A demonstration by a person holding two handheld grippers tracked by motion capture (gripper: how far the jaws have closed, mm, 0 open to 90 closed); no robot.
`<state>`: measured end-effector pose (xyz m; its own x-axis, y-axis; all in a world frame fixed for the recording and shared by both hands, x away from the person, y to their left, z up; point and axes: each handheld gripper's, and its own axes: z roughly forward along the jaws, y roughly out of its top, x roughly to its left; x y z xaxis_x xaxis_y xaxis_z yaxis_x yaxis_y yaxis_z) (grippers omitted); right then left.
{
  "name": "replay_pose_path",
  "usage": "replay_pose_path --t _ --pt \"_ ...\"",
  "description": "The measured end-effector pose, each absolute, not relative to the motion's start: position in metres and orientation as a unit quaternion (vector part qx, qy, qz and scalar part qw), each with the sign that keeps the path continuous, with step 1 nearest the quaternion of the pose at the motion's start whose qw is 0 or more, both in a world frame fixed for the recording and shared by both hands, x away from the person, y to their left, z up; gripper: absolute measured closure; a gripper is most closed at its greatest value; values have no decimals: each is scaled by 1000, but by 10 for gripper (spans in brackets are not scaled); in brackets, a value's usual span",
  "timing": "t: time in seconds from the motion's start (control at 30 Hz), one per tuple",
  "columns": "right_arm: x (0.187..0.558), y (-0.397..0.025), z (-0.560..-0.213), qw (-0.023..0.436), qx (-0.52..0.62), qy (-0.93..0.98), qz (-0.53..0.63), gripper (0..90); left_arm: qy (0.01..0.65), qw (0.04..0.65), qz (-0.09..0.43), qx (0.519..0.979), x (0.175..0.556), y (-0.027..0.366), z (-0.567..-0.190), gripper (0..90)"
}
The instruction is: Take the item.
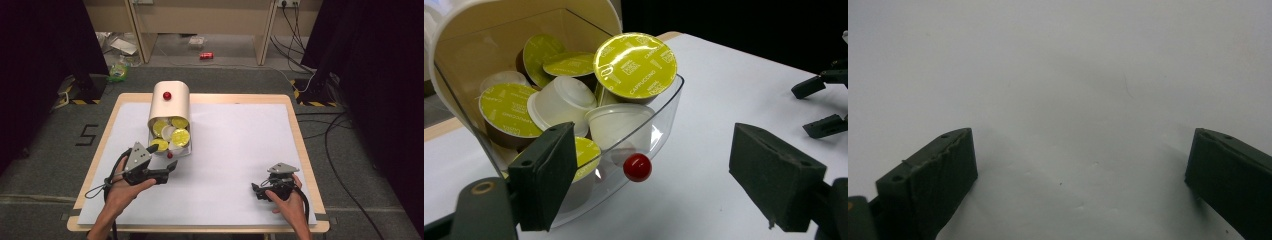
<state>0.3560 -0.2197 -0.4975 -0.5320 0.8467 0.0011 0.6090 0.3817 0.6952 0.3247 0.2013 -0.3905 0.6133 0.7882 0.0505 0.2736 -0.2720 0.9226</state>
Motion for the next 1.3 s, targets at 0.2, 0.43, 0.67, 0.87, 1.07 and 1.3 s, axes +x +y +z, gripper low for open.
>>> replay_pose_path --t 0.2,0.43,0.67,0.87,1.07,1.3 --pt "356 -220 -498 181 449 811 328 6 351 496 260 750 316 202 -395 190" --pt "356 -220 -498 181 449 811 329 6 348 494 250 756 309 203 -398 189" --pt "356 -220 -497 181 449 811 328 7 353 497 251 752 310 202 -399 189" --pt "356 -220 -498 181 449 811 329 6 358 502 264 742 312 202 -397 185" --pt "356 -220 -498 181 449 811 329 7 360 510 272 732 315 203 -391 178" --pt "356 -220 -498 181 449 811 329 6 362 513 277 727 319 201 -386 167"
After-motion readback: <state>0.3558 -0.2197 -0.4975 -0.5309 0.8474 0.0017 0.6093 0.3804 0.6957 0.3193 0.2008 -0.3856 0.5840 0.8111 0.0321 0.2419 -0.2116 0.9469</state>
